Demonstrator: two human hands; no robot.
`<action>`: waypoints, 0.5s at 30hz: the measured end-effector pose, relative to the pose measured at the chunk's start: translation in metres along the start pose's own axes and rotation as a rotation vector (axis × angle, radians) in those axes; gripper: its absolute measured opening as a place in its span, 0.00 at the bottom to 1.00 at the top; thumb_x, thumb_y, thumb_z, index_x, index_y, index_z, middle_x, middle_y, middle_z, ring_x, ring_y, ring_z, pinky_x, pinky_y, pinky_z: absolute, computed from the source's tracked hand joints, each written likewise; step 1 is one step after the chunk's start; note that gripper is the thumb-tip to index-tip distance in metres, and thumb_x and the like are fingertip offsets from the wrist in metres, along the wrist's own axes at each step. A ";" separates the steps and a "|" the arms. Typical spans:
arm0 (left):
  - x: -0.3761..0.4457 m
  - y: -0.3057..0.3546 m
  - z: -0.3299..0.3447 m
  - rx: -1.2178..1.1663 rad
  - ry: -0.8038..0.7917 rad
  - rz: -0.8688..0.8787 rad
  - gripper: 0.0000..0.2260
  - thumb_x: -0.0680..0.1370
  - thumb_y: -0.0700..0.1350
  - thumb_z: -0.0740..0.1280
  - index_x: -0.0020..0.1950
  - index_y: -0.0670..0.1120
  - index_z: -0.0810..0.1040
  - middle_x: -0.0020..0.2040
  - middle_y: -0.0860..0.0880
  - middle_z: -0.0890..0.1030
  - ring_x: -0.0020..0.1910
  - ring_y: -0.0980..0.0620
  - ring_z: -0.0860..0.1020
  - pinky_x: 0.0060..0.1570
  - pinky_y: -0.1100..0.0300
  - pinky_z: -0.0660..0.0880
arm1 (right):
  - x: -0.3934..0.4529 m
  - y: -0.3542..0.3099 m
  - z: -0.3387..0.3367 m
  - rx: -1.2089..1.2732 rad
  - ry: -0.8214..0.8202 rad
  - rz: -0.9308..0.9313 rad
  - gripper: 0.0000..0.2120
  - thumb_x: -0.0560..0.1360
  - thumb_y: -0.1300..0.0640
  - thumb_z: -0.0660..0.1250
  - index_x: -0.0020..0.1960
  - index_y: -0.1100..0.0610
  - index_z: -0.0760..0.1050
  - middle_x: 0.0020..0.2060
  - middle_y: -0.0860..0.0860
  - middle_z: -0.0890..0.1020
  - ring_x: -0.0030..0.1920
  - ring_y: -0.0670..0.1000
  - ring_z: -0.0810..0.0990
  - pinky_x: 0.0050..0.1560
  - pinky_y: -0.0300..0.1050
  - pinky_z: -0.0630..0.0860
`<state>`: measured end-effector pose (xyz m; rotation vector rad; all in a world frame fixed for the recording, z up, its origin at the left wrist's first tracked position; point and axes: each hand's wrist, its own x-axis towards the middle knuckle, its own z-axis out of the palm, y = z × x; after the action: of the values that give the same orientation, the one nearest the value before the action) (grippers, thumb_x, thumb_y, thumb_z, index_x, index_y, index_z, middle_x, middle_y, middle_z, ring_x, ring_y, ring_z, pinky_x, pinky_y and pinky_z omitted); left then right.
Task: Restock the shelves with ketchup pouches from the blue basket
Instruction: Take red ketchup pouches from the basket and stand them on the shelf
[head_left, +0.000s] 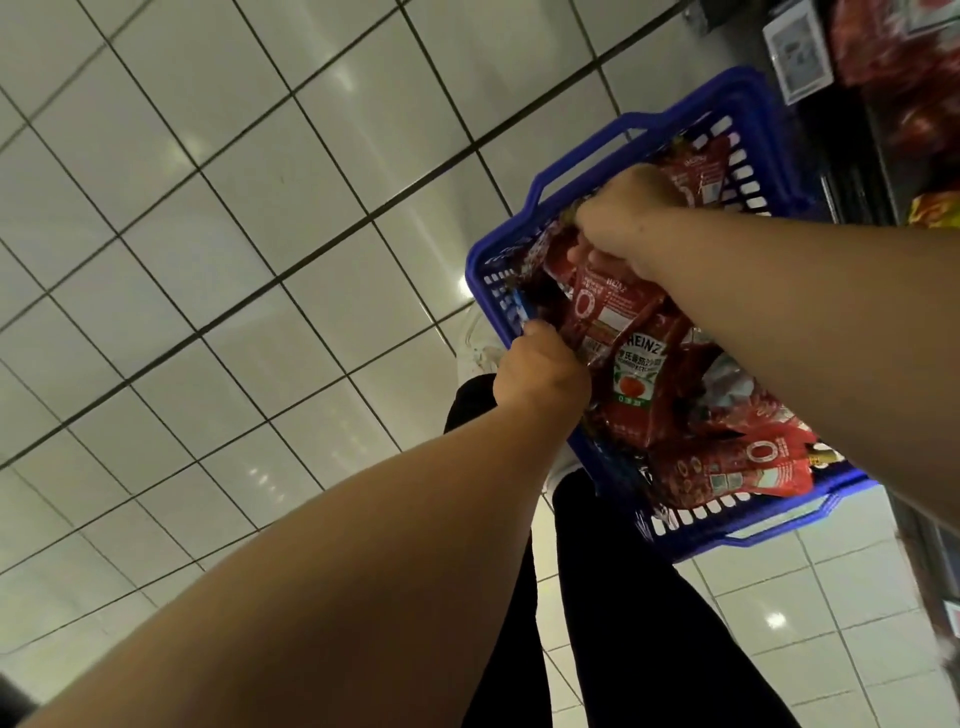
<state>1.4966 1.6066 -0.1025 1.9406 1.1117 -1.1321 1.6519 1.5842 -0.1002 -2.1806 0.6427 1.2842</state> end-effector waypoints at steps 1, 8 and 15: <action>-0.001 -0.002 -0.001 -0.018 0.002 0.007 0.20 0.77 0.49 0.70 0.65 0.45 0.68 0.52 0.45 0.78 0.45 0.46 0.76 0.40 0.53 0.76 | -0.001 -0.002 0.002 -0.083 -0.057 -0.035 0.11 0.78 0.55 0.67 0.59 0.59 0.77 0.38 0.52 0.84 0.32 0.49 0.81 0.29 0.38 0.78; -0.018 -0.025 -0.030 -0.089 -0.069 0.072 0.16 0.70 0.62 0.70 0.50 0.54 0.79 0.41 0.55 0.81 0.39 0.54 0.82 0.39 0.56 0.82 | -0.016 0.018 -0.001 -0.748 -0.020 -0.377 0.25 0.73 0.50 0.74 0.66 0.59 0.74 0.57 0.56 0.80 0.55 0.58 0.80 0.54 0.50 0.78; -0.043 -0.073 -0.069 -0.380 -0.211 0.009 0.04 0.76 0.54 0.68 0.49 0.56 0.79 0.40 0.55 0.85 0.36 0.55 0.85 0.34 0.62 0.79 | -0.050 0.083 -0.047 -1.135 -0.196 -0.328 0.23 0.76 0.43 0.71 0.59 0.61 0.77 0.53 0.59 0.79 0.52 0.60 0.79 0.53 0.50 0.78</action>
<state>1.4455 1.6803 -0.0407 1.4966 1.1090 -1.0088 1.6075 1.4979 -0.0527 -2.7191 -0.7016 1.8811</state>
